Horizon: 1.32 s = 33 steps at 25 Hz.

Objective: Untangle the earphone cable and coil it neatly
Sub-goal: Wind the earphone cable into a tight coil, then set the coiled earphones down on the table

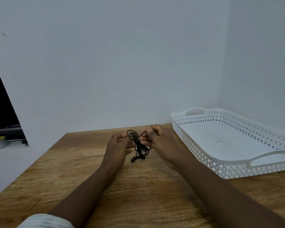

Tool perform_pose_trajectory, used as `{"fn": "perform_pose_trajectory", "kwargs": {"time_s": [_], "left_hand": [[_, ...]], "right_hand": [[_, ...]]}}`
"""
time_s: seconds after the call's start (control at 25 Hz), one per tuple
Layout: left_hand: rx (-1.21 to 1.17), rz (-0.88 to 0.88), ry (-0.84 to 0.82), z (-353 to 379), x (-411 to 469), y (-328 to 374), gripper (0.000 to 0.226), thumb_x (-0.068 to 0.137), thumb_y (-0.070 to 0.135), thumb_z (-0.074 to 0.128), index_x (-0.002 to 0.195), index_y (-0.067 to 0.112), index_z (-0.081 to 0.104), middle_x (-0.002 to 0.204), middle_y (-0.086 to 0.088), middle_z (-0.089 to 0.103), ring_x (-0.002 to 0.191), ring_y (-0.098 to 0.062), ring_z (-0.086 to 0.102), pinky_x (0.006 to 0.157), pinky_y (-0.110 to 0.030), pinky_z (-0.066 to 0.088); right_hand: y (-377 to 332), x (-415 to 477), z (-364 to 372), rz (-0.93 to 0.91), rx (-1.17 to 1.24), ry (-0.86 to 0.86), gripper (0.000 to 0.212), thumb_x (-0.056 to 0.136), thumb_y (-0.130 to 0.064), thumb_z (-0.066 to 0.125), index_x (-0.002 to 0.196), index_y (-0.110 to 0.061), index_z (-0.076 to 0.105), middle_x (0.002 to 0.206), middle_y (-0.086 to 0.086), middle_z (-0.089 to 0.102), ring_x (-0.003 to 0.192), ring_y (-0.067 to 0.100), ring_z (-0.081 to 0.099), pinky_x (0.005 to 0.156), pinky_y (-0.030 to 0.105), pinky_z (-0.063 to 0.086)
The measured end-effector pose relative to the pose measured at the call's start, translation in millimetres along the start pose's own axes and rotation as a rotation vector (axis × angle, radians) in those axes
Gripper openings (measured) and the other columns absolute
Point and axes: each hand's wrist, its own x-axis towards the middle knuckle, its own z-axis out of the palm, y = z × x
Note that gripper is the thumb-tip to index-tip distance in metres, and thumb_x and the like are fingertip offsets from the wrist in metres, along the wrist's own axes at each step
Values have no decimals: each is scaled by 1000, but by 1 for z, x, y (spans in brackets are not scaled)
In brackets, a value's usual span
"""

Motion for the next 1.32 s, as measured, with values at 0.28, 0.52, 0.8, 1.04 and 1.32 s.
{"fn": "perform_pose_trajectory", "kwargs": {"time_s": [0.28,0.52,0.8,1.04,1.32], "left_hand": [[-47,75,-268,-2,-6,-4,32,91,31,61,105,5,71,103,-13,75,105,-24,69,96,-37,51],[129,142,-197,1,-14,8,29,100,24,50,90,5,70,69,-5,72,67,-13,69,64,-13,51],[248,132,-237,3,-21,16,32,101,26,48,80,8,64,60,-3,67,55,-9,61,57,-11,47],[239,-72,-119,-25,10,5,34,99,29,53,123,6,50,79,-8,62,67,-16,57,61,-30,47],[756,32,53,-28,15,-12,38,97,29,55,123,6,42,97,-6,58,79,-13,55,60,-27,41]], "right_hand": [[2,1,-4,26,43,0,25,104,-16,41,90,-4,58,88,12,69,85,20,70,89,33,58],[5,6,-5,103,2,193,27,102,-12,42,80,-11,56,77,3,61,69,11,59,72,25,52],[7,13,-5,162,64,229,28,103,-14,39,80,-11,53,76,4,58,67,12,57,70,22,49],[16,12,-39,-56,-697,252,12,97,-28,49,95,-20,57,91,-2,62,87,16,59,72,28,45],[41,20,-35,49,-1186,192,54,85,-43,60,129,-11,52,133,12,50,123,30,49,100,39,44]]}}
